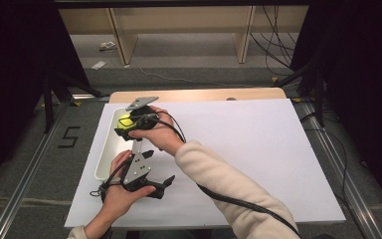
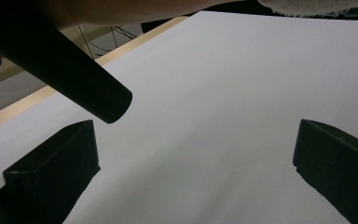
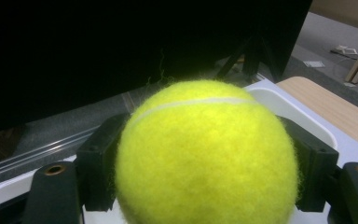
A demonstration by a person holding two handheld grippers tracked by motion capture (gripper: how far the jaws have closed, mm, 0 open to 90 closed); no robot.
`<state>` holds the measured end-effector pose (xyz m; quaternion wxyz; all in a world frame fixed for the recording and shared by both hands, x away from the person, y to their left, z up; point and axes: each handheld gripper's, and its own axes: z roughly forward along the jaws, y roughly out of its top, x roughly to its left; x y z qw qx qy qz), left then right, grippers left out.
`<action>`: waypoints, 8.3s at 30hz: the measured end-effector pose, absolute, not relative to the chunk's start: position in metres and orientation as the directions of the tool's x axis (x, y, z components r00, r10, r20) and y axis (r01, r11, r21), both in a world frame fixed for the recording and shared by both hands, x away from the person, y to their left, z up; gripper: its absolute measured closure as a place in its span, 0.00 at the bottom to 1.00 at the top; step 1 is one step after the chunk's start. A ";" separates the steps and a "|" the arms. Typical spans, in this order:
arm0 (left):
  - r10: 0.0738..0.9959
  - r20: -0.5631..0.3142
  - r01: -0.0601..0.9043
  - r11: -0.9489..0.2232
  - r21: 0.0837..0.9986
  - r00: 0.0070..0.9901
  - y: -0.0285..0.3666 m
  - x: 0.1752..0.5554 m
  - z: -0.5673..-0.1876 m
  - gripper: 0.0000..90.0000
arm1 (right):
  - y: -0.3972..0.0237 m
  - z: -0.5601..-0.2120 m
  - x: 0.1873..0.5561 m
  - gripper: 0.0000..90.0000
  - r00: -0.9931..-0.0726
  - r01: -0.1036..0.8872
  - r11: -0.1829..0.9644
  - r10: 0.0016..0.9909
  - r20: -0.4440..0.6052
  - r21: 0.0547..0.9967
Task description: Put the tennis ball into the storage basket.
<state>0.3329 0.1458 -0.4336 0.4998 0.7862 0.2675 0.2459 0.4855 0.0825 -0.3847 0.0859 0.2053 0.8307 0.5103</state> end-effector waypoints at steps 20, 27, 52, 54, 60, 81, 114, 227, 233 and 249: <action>0.666 0.121 0.176 -0.360 0.916 0.736 0.146 0.333 -0.434 0.00 | 0.090 -0.386 0.487 0.30 -0.906 0.249 0.404 0.419 0.064 0.880; 0.668 0.115 0.178 -0.355 0.918 0.735 0.146 0.332 -0.433 0.00 | 0.093 -0.384 0.488 0.30 -0.909 0.242 0.408 0.412 0.059 0.880; 0.667 0.114 0.178 -0.353 0.918 0.736 0.146 0.332 -0.433 0.00 | 0.104 -0.392 0.494 0.30 -0.917 0.243 0.446 0.396 0.054 0.861; 0.668 0.113 0.178 -0.353 0.919 0.736 0.146 0.332 -0.433 0.00 | 0.105 -0.393 0.494 0.30 -0.917 0.244 0.448 0.396 0.054 0.860; 0.666 0.116 0.177 -0.355 0.918 0.737 0.146 0.332 -0.433 0.00 | 0.108 -0.395 0.495 0.30 -0.919 0.237 0.465 0.392 0.042 0.853; 0.666 0.119 0.177 -0.360 0.916 0.736 0.147 0.332 -0.434 0.00 | 0.111 -0.400 0.501 0.30 -0.921 0.233 0.501 0.388 0.025 0.834; 0.668 0.121 0.177 -0.360 0.916 0.734 0.148 0.332 -0.434 0.00 | 0.124 -0.412 0.502 0.28 -0.924 0.242 0.526 0.383 0.028 0.815; 0.682 0.115 0.177 -0.343 0.923 0.723 0.150 0.332 -0.431 0.00 | -0.156 -0.423 0.463 0.18 -0.739 0.366 0.347 0.673 0.043 0.863; 0.681 0.115 0.177 -0.343 0.922 0.723 0.150 0.332 -0.431 0.00 | -0.169 -0.426 0.459 0.18 -0.725 0.376 0.339 0.687 0.046 0.862; 0.683 0.116 0.178 -0.344 0.922 0.721 0.150 0.333 -0.431 0.00 | -0.198 -0.428 0.444 0.18 -0.703 0.387 0.333 0.710 0.041 0.860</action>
